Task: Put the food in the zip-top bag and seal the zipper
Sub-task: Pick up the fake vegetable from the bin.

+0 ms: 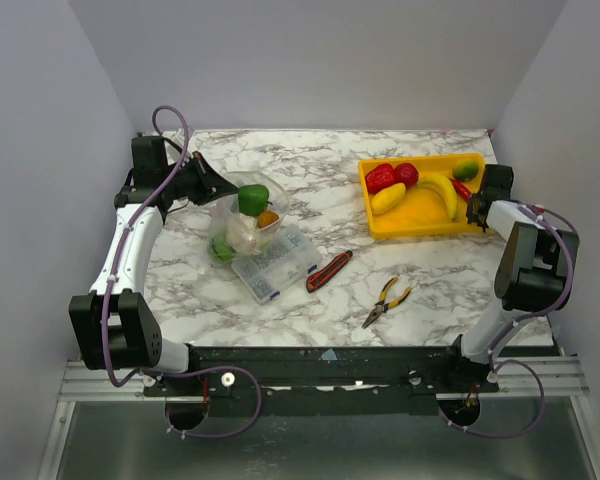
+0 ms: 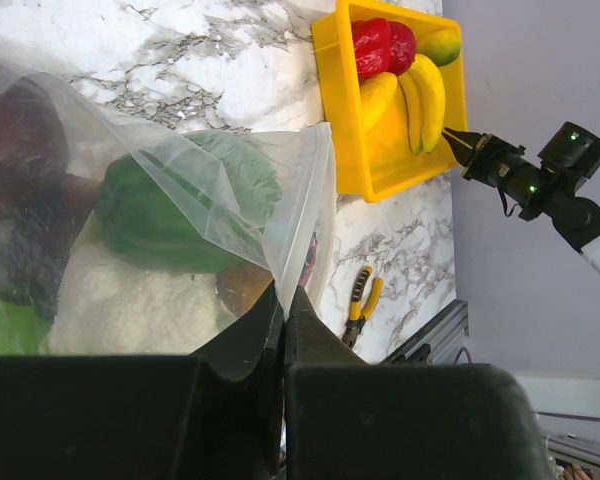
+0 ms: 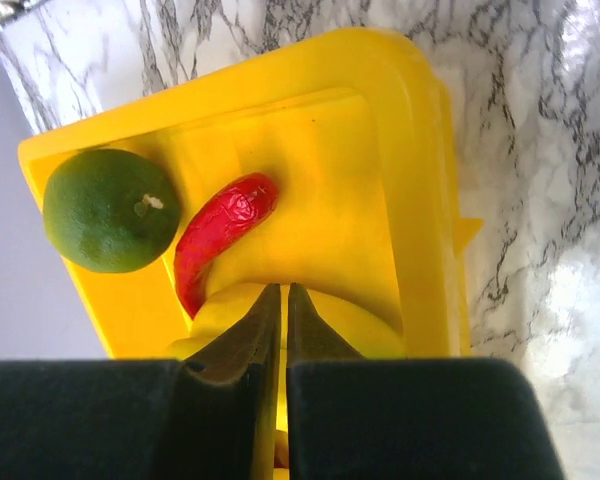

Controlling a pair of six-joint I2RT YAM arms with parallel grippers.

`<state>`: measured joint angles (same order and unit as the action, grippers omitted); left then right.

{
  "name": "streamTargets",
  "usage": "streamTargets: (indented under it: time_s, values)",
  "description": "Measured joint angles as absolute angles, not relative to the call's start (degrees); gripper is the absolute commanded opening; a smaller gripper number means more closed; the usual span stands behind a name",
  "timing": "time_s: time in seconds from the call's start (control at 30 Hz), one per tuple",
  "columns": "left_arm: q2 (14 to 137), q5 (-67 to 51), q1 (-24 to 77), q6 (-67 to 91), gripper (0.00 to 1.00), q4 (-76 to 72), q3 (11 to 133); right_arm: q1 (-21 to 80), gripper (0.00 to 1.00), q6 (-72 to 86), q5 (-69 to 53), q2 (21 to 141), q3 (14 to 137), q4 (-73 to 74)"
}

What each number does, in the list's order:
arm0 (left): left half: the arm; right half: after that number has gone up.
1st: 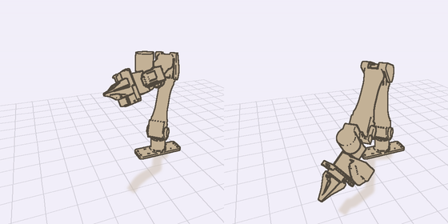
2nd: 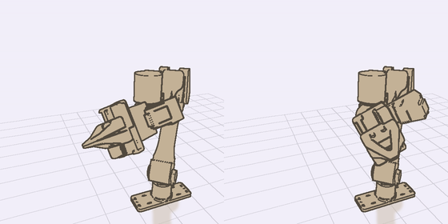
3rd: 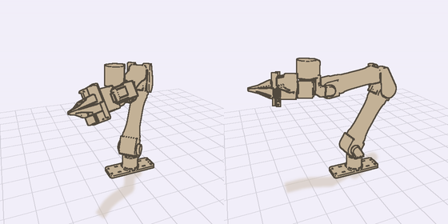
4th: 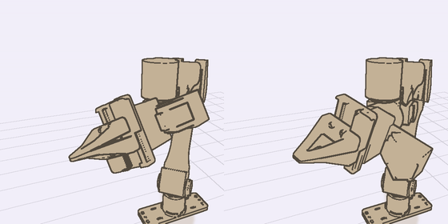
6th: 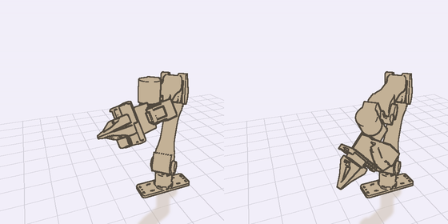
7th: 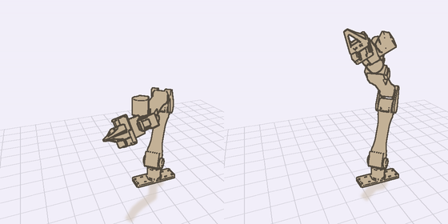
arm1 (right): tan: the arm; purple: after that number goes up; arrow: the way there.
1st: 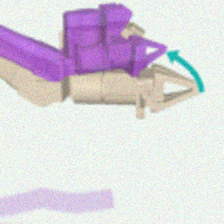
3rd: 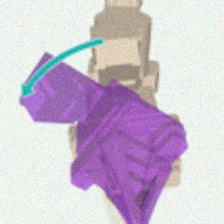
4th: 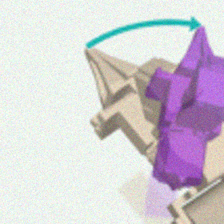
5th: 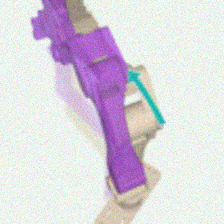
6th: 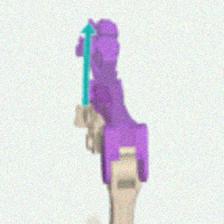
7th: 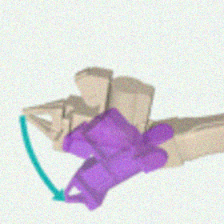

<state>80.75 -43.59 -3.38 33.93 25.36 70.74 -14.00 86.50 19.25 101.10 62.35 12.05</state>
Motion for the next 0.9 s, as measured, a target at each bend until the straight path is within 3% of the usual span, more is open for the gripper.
streamTargets:
  time_s: [0.1, 0.3, 0.7, 0.9]
  values:
    - [80.8, -43.6, -3.4, 34.0, 0.0, 25.4, 70.7, -14.2, 0.39, 85.8, 19.2, 101.8, 62.3, 11.4]
    - [80.8, -43.7, -3.4, 34.0, 0.0, 25.3, 70.7, -14.4, 0.58, 85.1, 18.7, 104.7, 63.9, 10.2]
    - [80.8, -43.8, -3.4, 34.1, 0.0, 25.3, 70.7, -14.4, 0.61, 83.4, 18.7, 114.0, 74.0, 12.7]
    - [80.8, -43.8, -3.4, 34.1, 0.0, 25.3, 70.7, -14.4, 0.54, 82.1, 18.7, 117.1, 78.6, 14.4]
